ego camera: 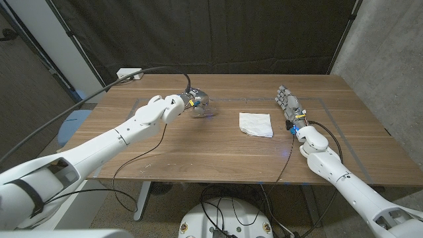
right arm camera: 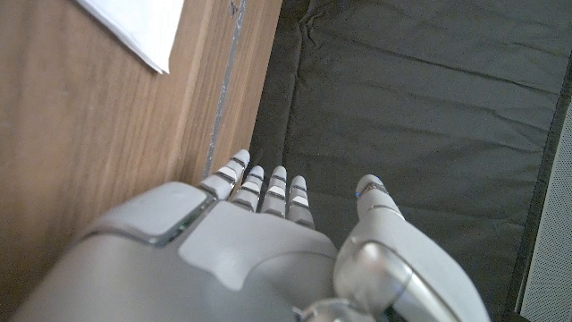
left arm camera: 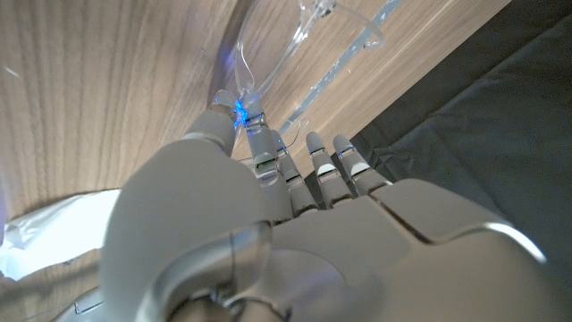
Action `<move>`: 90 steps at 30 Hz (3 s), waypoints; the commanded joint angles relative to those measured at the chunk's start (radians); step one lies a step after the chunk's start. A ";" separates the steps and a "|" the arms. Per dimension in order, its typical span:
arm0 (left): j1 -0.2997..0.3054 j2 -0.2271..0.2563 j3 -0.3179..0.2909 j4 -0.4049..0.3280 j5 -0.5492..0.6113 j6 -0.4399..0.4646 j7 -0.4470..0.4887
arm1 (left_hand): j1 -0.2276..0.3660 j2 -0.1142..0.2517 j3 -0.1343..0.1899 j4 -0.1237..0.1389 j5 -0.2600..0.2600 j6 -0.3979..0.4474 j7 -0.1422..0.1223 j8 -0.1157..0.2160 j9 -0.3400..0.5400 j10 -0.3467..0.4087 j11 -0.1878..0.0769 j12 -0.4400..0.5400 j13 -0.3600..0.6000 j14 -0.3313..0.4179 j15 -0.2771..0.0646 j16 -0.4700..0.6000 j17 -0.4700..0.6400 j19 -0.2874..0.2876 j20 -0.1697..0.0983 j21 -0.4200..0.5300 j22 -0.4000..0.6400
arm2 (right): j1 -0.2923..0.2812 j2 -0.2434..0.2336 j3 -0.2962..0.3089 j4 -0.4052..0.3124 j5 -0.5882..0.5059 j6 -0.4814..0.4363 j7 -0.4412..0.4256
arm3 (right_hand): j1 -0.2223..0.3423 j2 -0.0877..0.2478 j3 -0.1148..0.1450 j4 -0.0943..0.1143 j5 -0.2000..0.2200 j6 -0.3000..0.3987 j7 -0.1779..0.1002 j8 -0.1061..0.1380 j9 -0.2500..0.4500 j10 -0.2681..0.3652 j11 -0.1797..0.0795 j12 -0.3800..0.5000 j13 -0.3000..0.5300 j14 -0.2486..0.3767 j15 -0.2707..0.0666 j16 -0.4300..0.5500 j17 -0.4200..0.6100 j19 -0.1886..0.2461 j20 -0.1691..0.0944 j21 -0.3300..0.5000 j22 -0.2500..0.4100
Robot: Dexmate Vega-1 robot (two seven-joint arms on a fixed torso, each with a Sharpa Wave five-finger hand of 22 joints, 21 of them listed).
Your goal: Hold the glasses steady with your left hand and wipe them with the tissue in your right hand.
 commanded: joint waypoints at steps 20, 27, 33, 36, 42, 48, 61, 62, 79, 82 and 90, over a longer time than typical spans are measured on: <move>0.149 -0.037 -0.135 -0.063 -0.198 0.094 0.340 | -0.019 0.044 0.025 0.031 0.015 0.002 0.047 -0.030 0.013 0.080 -0.013 0.005 0.006 0.053 -0.129 -0.003 -0.024 0.045 -0.007 0.025 0.001 | -0.066 -0.071 -0.018 -0.151 -0.169 -0.054 -0.171 | 0.029 -0.004 0.010 -0.020 0.007 0.059 -0.010 0.017 0.002 0.050 0.001 0.015 0.003 0.038 -0.014 0.010 0.003 0.018 -0.009 0.002 0.001; 0.151 -0.047 -0.154 -0.042 -0.300 0.058 0.372 | -0.019 0.042 0.028 0.032 0.015 0.004 0.046 -0.028 0.024 0.096 -0.013 0.010 0.008 0.062 -0.133 -0.005 -0.028 0.053 -0.017 0.029 0.001 | -0.099 -0.118 -0.032 -0.258 -0.338 -0.132 -0.319 | 0.101 -0.011 0.027 -0.056 0.009 0.177 -0.021 0.039 0.008 0.188 0.001 0.048 0.008 0.223 -0.003 0.041 0.010 0.080 0.034 0.025 0.005; 0.141 -0.054 -0.164 -0.022 -0.383 0.035 0.367 | -0.021 0.042 0.031 0.034 0.015 0.004 0.049 -0.025 0.033 0.105 -0.014 0.015 0.010 0.067 -0.135 -0.009 -0.031 0.055 -0.021 0.031 0.001 | -0.130 -0.183 -0.042 -0.380 -0.464 -0.254 -0.387 | 0.131 -0.023 0.030 -0.070 0.007 0.210 -0.026 0.046 0.010 0.231 -0.004 0.058 0.010 0.266 -0.016 0.042 0.011 0.098 0.048 0.034 0.008; 0.133 -0.055 -0.166 -0.013 -0.421 0.023 0.358 | -0.021 0.043 0.032 0.035 0.015 0.003 0.050 -0.025 0.037 0.109 -0.014 0.016 0.011 0.068 -0.135 -0.011 -0.032 0.055 -0.021 0.031 0.001 | -0.143 -0.215 -0.047 -0.437 -0.512 -0.323 -0.399 | 0.131 -0.032 0.026 -0.071 0.006 0.212 -0.026 0.045 0.010 0.233 -0.004 0.058 0.011 0.266 -0.017 0.039 0.012 0.097 0.054 0.034 0.009; 0.111 -0.060 -0.174 0.023 -0.519 -0.024 0.329 | -0.022 0.045 0.036 0.037 0.013 0.008 0.054 -0.021 0.046 0.111 -0.014 0.019 0.013 0.071 -0.136 -0.017 -0.034 0.056 -0.026 0.033 0.001 | -0.164 -0.267 -0.064 -0.542 -0.607 -0.462 -0.415 | 0.134 -0.054 0.016 -0.073 0.004 0.214 -0.026 0.044 0.010 0.225 -0.005 0.051 0.012 0.245 -0.008 0.026 0.014 0.090 0.063 0.031 0.009; 0.082 -0.065 -0.175 0.067 -0.605 -0.073 0.297 | -0.023 0.046 0.040 0.039 0.011 0.003 0.055 -0.021 0.054 0.103 -0.011 0.017 0.015 0.063 -0.129 -0.025 -0.036 0.054 -0.023 0.032 0.001 | -0.168 -0.302 -0.096 -0.627 -0.696 -0.605 -0.415 | 0.139 -0.062 0.010 -0.072 0.005 0.214 -0.033 0.041 0.011 0.207 -0.002 0.041 0.013 0.223 -0.004 0.015 0.016 0.081 0.064 0.027 0.009; 0.027 -0.079 -0.181 0.145 -0.748 -0.172 0.238 | -0.026 0.049 0.047 0.044 0.010 -0.002 0.060 -0.018 0.071 0.097 -0.008 0.016 0.019 0.058 -0.126 -0.034 -0.037 0.046 -0.021 0.031 0.001 | -0.133 -0.327 -0.228 -0.773 -0.916 -0.929 -0.377 | 0.131 -0.090 -0.015 -0.062 0.012 0.236 -0.047 0.043 0.012 0.222 -0.020 0.041 0.014 0.215 -0.026 0.012 0.019 0.073 0.051 0.024 0.010; 0.023 -0.081 -0.182 0.151 -0.761 -0.178 0.231 | -0.026 0.049 0.048 0.044 0.010 0.001 0.059 -0.016 0.072 0.097 -0.008 0.016 0.019 0.058 -0.126 -0.034 -0.037 0.046 -0.023 0.031 0.001 | -0.127 -0.328 -0.242 -0.780 -0.938 -0.953 -0.373 | 0.132 -0.091 -0.016 -0.063 0.012 0.236 -0.049 0.043 0.013 0.221 -0.021 0.041 0.014 0.213 -0.027 0.011 0.019 0.071 0.049 0.023 0.010; -0.017 -0.094 -0.202 0.229 -0.973 -0.262 0.100 | -0.022 0.048 0.060 0.043 0.006 0.010 0.063 -0.007 0.092 0.101 -0.002 0.020 0.022 0.060 -0.128 -0.042 -0.039 0.044 -0.027 0.032 0.001 | -0.044 -0.254 -0.383 -0.732 -1.127 -1.166 -0.353 | 0.192 -0.107 -0.020 -0.078 0.032 0.290 -0.082 0.054 0.013 0.209 -0.041 0.031 0.015 0.155 -0.029 0.002 0.016 0.050 0.041 0.013 0.009; -0.018 -0.090 -0.203 0.225 -0.979 -0.257 0.102 | -0.022 0.048 0.063 0.044 0.005 0.009 0.063 -0.006 0.096 0.101 -0.002 0.020 0.023 0.058 -0.128 -0.044 -0.039 0.040 -0.026 0.031 0.000 | -0.025 -0.247 -0.405 -0.711 -1.144 -1.176 -0.341 | 0.196 -0.118 -0.025 -0.078 0.035 0.301 -0.091 0.056 0.013 0.206 -0.041 0.029 0.015 0.144 -0.025 0.000 0.016 0.048 0.042 0.012 0.009; -0.027 -0.084 -0.203 0.224 -1.000 -0.249 0.091 | -0.021 0.045 0.068 0.042 0.002 0.013 0.066 -0.002 0.105 0.104 -0.003 0.023 0.024 0.059 -0.128 -0.048 -0.040 0.039 -0.030 0.032 0.000 | 0.027 -0.229 -0.453 -0.665 -1.167 -1.218 -0.284 | 0.212 -0.146 -0.041 -0.078 0.043 0.292 -0.097 0.046 0.012 0.176 -0.037 0.016 0.015 0.106 -0.015 -0.003 0.017 0.020 0.050 0.001 0.008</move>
